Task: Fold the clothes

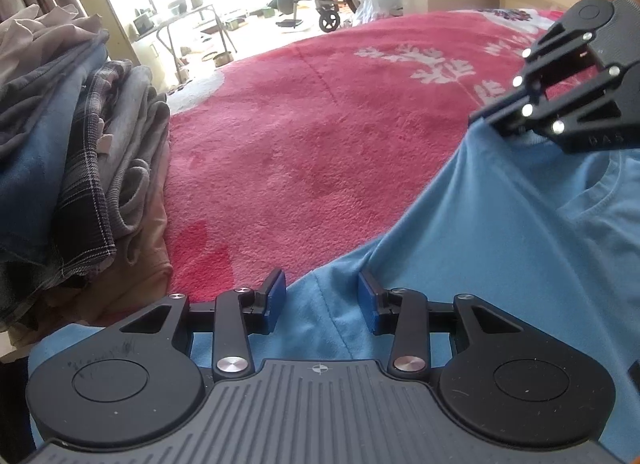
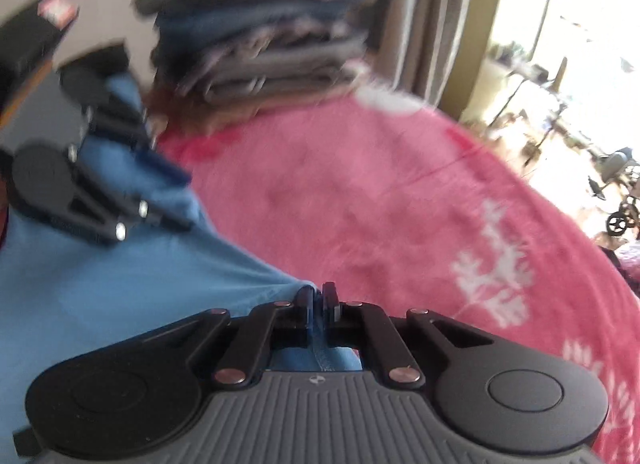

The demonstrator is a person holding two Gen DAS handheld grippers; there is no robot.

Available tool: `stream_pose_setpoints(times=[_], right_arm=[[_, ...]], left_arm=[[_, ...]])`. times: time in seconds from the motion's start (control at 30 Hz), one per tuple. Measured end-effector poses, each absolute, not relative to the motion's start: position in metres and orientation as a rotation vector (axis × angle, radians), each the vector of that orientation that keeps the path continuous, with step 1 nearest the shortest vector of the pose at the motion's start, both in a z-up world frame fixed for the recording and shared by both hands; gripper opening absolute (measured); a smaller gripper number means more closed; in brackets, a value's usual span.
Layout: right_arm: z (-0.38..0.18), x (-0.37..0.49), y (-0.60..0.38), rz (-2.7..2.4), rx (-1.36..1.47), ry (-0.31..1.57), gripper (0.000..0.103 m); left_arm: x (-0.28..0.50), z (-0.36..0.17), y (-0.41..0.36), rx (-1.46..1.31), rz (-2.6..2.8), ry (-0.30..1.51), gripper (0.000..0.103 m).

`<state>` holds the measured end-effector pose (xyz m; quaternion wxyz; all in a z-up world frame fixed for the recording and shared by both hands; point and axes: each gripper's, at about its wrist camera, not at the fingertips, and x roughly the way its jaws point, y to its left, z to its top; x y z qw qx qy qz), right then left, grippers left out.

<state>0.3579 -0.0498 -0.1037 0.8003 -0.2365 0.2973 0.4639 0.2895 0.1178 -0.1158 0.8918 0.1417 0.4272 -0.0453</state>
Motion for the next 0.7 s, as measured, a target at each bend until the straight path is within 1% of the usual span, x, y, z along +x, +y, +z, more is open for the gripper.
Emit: stream_pose_setpoints(times=[0.1,0.13,0.17,0.2,0.27,0.33,0.47,0.57,0.7], right_arm=[[-0.115,0.357,-0.044,0.938,-0.543,0.623,0.005],[-0.121,0.356,-0.04,0.915,-0.568,0.628,0.008],[-0.124,0.357,-0.04,0.897,-0.571,0.627,0.016],[-0.126,0.357,-0.041,0.88,-0.569,0.625,0.021],[-0.126,0.361,-0.047,0.854,-0.542,0.635,0.042],[-0.121,0.369,-0.059,0.837,-0.49,0.672,0.048],[-0.105,0.378,-0.088,0.775,-0.407,0.696,0.049],[-0.087,0.37,-0.11,0.8,-0.297,0.694,0.049],[-0.083,0.342,-0.111,0.953,-0.318,0.739,0.043]], left_arm=[[0.289,-0.116,0.117,0.306,-0.09,0.886,0.04],[0.289,-0.116,0.116,0.311,-0.089,0.886,0.04],[0.288,-0.116,0.116,0.318,-0.088,0.883,0.04],[0.288,-0.117,0.115,0.326,-0.088,0.88,0.04],[0.286,-0.117,0.114,0.343,-0.088,0.872,0.04],[0.284,-0.119,0.113,0.359,-0.089,0.866,0.04],[0.282,-0.119,0.114,0.373,-0.092,0.862,0.04],[0.284,-0.119,0.114,0.373,-0.093,0.863,0.04],[0.283,-0.12,0.114,0.384,-0.097,0.858,0.04]])
